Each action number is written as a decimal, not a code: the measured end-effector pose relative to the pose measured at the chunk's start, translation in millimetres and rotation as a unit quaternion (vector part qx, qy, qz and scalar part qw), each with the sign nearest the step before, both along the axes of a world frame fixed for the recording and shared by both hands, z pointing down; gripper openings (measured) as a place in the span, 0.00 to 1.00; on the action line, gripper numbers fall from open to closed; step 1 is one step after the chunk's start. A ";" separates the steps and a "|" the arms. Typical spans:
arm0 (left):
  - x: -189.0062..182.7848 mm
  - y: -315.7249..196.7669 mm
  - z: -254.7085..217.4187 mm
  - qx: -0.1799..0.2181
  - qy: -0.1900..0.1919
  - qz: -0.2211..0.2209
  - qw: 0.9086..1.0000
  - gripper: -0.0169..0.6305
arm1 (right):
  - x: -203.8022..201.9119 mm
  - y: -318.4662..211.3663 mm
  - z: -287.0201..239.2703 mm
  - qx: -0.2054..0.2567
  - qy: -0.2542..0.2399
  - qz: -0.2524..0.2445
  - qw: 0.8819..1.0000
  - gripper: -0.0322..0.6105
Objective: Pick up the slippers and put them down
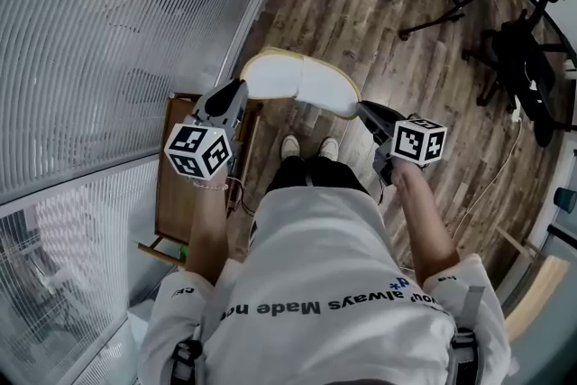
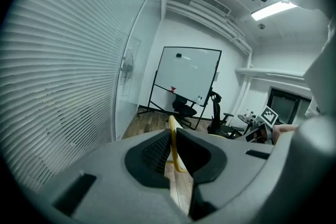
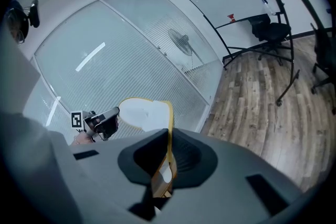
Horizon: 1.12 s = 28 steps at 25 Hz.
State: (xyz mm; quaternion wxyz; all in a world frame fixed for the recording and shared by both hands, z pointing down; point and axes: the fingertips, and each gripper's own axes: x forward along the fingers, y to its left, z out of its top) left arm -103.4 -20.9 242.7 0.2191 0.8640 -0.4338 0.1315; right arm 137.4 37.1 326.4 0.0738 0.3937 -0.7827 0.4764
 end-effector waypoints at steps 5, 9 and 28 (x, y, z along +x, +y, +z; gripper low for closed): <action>-10.0 -5.9 6.0 -0.008 -0.002 0.009 1.000 0.09 | -10.9 -3.2 1.1 0.002 0.017 -0.002 1.000 0.09; -18.6 -16.0 14.2 -0.017 -0.002 0.011 1.000 0.09 | -19.8 -12.9 3.1 0.004 0.030 -0.005 1.000 0.09; 8.4 -49.4 123.6 -0.102 -0.004 0.013 0.995 0.09 | 14.7 -38.5 84.1 -0.054 0.063 0.009 0.997 0.09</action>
